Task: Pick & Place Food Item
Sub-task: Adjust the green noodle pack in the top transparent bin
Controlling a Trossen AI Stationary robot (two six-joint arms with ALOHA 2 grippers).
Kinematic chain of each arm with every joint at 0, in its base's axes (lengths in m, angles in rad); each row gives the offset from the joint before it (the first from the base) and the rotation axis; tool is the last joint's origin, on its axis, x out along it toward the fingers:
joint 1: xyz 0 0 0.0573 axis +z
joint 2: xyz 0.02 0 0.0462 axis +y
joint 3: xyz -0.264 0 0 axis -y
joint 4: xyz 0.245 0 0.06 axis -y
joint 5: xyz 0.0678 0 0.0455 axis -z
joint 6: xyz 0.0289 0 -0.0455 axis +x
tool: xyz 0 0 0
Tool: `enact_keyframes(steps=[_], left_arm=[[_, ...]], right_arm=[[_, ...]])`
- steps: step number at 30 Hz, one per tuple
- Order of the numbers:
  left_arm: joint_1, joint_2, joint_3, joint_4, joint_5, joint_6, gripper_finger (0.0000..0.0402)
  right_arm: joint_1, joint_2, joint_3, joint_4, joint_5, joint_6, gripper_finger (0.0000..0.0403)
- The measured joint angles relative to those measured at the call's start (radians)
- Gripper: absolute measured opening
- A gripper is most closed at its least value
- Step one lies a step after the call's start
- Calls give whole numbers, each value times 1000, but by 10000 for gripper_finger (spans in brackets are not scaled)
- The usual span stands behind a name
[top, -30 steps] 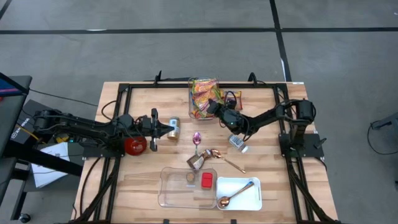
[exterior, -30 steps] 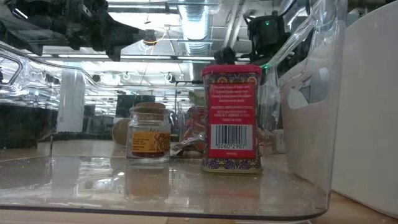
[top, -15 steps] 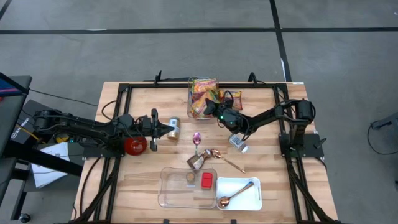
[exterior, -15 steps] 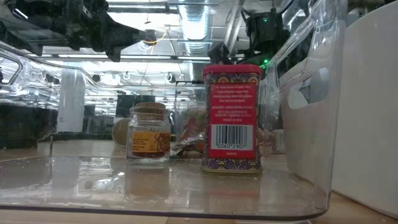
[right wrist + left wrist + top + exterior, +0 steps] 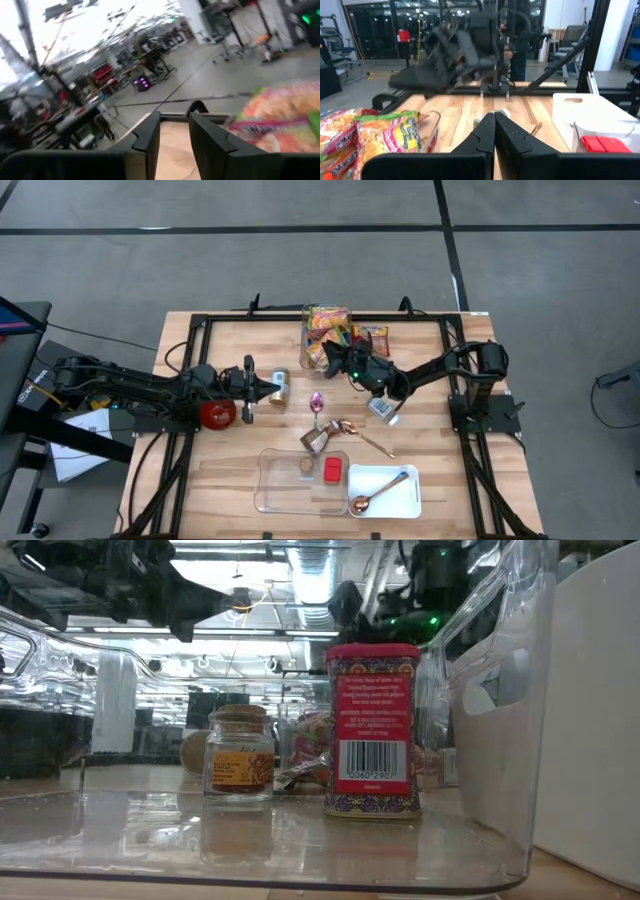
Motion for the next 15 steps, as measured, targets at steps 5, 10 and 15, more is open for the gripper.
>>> enact_keyframes(steps=[5,10,15], left_arm=[[0,0,0,-32,2,2,0],[0,0,0,-54,3,3,0],[0,0,0,-43,-8,11,0]], right_arm=[[15,-112,-63,-25,-40,-186,99],[51,-350,-207,-124,-43,-345,99],[104,-624,-375,-260,-43,-363,99]])
